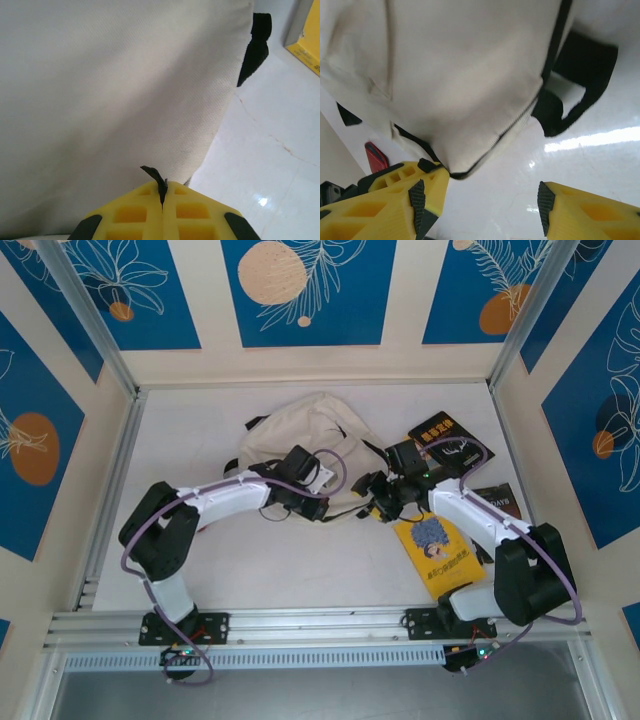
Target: Pack books, pencil case, and school supplies into a backpack
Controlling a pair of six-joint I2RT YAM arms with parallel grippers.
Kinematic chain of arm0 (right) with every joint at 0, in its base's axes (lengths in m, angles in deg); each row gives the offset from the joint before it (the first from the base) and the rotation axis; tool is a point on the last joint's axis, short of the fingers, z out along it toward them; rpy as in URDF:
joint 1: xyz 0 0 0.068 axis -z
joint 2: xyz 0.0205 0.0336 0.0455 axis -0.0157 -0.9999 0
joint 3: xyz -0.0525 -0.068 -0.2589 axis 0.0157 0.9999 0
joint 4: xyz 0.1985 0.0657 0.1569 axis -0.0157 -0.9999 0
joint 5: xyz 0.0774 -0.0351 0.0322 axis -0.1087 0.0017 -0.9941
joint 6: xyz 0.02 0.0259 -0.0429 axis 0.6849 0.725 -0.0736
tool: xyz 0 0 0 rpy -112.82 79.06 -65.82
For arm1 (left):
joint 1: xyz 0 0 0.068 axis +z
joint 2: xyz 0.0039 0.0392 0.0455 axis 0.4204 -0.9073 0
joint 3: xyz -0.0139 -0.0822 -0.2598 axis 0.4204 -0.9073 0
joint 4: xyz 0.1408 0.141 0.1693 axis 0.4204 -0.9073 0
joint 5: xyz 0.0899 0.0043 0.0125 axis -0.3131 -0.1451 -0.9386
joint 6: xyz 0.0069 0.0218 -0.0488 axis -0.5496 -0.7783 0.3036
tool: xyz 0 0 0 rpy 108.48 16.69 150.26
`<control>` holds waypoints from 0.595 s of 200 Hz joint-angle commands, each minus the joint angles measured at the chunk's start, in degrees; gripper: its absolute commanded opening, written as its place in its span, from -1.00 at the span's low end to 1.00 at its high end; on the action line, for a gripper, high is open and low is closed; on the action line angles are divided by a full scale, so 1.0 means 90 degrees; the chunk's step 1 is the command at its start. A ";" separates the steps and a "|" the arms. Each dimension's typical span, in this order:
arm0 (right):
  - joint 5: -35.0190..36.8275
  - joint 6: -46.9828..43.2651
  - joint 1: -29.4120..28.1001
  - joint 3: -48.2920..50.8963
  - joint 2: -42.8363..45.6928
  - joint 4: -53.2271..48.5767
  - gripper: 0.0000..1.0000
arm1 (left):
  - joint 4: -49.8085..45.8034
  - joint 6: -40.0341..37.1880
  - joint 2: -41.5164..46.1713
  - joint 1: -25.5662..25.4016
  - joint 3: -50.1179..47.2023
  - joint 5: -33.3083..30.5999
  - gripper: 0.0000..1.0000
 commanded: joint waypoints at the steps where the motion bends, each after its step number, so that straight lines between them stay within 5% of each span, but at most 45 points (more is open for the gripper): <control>1: -0.0410 0.0827 -0.0108 0.0319 0.0011 0.0401 0.27 | 0.0478 0.0495 -0.0055 -0.0119 -0.0183 0.0351 -1.00; 41: -0.0579 0.1298 -0.0132 0.0654 -0.0299 0.1061 0.20 | 0.0674 0.0684 0.0030 -0.0206 -0.0199 0.0173 -1.00; 119: -0.0637 0.1184 -0.0161 0.0278 -0.1276 0.1327 -0.11 | -0.0316 -0.0444 -0.0034 -0.0168 0.0514 -0.0456 -1.00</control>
